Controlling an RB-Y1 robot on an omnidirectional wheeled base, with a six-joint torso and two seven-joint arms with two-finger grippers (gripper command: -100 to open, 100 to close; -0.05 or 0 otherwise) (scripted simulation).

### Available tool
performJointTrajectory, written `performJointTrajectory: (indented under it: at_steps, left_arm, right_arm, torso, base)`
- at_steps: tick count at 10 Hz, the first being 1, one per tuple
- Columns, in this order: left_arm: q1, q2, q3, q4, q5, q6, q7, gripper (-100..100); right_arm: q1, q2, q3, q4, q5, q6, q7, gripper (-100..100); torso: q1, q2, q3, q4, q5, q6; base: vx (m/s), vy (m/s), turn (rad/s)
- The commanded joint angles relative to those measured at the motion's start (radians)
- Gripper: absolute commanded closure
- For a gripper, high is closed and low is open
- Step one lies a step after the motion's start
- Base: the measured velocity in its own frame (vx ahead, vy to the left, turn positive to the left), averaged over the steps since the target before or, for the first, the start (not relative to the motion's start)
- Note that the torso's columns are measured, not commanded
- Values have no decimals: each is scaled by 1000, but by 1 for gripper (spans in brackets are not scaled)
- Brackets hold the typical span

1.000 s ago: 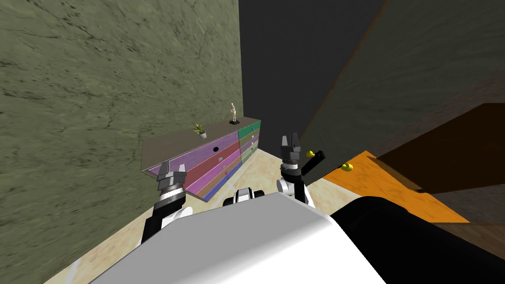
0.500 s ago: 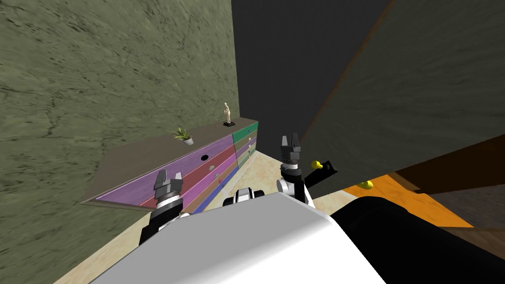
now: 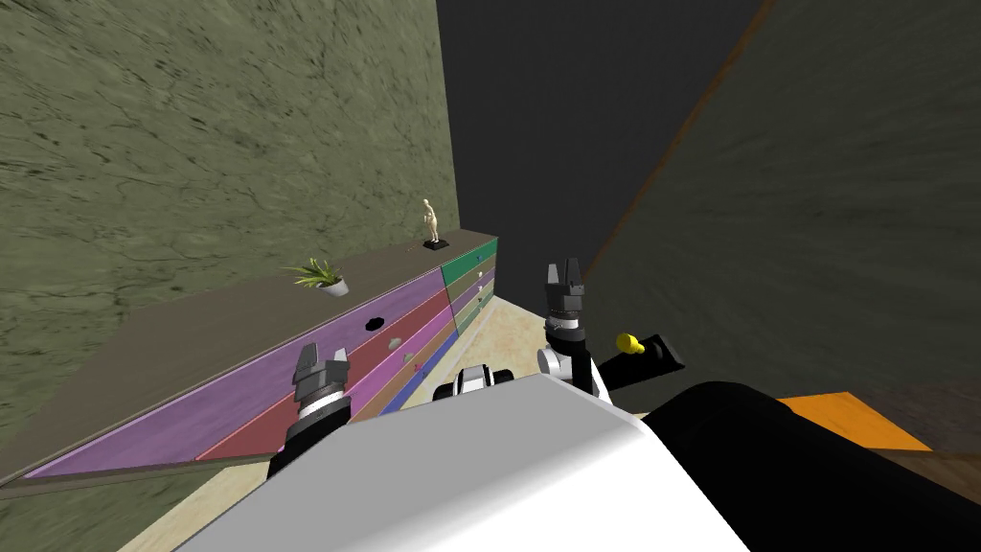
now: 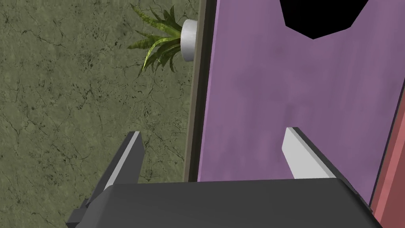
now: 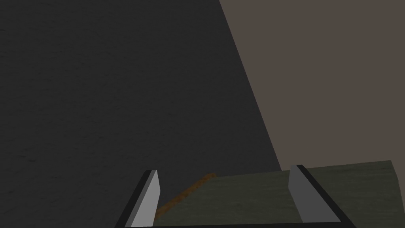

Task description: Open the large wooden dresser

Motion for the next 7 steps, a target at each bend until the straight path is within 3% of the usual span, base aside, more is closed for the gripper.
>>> performJointTrajectory:
  at_steps: [1,4,7]
  left_arm:
    - [8,-9,7,55,27,-24,-12,-100]
    - [15,-37,19,113,61,-42,-28,-100]
    - [21,-101,28,157,88,-56,-41,-100]
  right_arm:
    - [0,0,0,0,0,0,0,0]
    - [0,0,0,0,0,0,0,0]
    - [0,0,0,0,0,0,0,0]
  torso:
    - [1,-1,0,0,0,0]
    - [-2,-4,-2,-1,0,0]
    - [-1,-3,-1,-1,0,0]
  base:
    - [146,-69,-52]
    - [154,-70,-45]
    - [140,-53,-37]
